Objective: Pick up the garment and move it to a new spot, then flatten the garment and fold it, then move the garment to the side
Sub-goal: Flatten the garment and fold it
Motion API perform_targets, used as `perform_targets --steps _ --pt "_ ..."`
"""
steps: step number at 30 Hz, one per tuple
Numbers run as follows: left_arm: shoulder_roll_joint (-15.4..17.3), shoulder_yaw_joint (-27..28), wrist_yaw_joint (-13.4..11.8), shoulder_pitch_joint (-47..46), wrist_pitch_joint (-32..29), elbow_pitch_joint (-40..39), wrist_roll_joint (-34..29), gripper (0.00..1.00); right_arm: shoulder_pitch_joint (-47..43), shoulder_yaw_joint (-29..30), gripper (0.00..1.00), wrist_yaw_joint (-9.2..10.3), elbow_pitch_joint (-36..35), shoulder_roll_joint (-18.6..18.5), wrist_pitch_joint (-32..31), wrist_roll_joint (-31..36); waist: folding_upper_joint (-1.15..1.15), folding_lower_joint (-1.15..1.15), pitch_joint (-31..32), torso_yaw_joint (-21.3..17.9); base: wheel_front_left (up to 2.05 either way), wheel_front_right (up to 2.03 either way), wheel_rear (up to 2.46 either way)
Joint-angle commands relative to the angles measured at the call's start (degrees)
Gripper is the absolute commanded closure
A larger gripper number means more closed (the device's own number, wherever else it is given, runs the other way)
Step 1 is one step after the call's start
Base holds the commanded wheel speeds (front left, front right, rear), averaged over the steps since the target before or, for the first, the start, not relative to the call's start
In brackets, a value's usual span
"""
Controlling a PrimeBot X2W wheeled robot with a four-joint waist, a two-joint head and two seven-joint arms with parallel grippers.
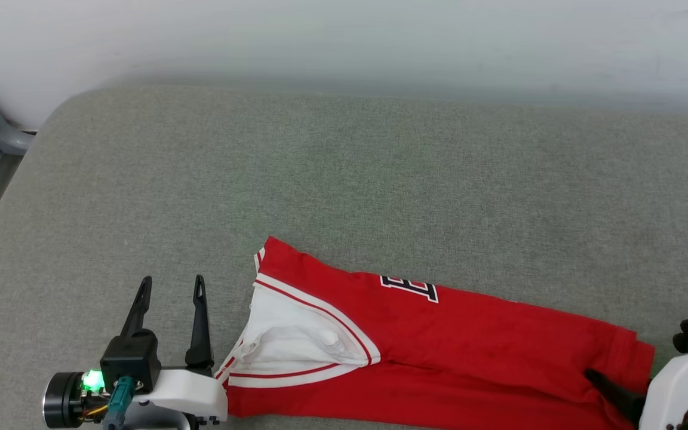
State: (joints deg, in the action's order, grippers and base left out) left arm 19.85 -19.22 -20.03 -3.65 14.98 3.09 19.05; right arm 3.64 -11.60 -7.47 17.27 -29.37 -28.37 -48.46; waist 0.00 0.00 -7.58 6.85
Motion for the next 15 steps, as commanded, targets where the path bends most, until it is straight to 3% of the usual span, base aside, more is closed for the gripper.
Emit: perform_targets --steps 1,5,6,7,8,14,15 --pt "-1.0 1.2 0.9 1.1 0.3 0.2 -1.3 0.00 0.1 -2.4 0.00 -0.08 1.1 2.1 0.6 -0.6 0.00 0.00 0.1 0.1 0.00 0.00 0.00" --pt "-3.3 3.7 3.0 2.6 0.3 0.2 -4.2 0.00 0.7 -3.8 0.00 -0.08 3.0 2.4 4.1 0.3 0.00 0.00 0.6 0.2 0.00 0.00 0.00" --pt "-3.7 4.2 3.6 2.8 0.3 0.0 -5.0 0.00 0.8 -3.9 0.58 -0.08 3.7 2.5 5.0 0.4 0.00 0.00 0.7 0.2 0.00 0.00 0.00" --pt "-4.1 4.6 4.2 3.0 0.3 -0.2 -5.6 0.00 1.0 -4.1 0.94 -0.07 4.2 2.5 5.8 0.6 0.00 0.00 0.8 0.2 0.00 0.00 0.00" --pt "-4.5 5.1 4.7 3.3 0.3 -0.3 -6.4 0.00 1.2 -4.3 1.00 -0.07 4.7 2.4 6.3 0.6 0.00 0.00 1.0 0.2 0.00 0.00 0.00" --pt "-6.7 7.6 7.0 4.9 0.3 -0.5 -9.7 0.00 0.9 -3.0 1.00 0.04 7.3 -0.7 9.6 -0.4 0.00 0.00 2.1 0.1 0.00 0.00 0.00" --pt "-7.8 9.0 8.2 5.7 0.3 -0.5 -11.3 0.00 0.2 -1.6 1.00 0.05 8.8 -4.0 10.3 -0.8 0.00 0.00 2.8 0.0 0.00 0.00 0.00"
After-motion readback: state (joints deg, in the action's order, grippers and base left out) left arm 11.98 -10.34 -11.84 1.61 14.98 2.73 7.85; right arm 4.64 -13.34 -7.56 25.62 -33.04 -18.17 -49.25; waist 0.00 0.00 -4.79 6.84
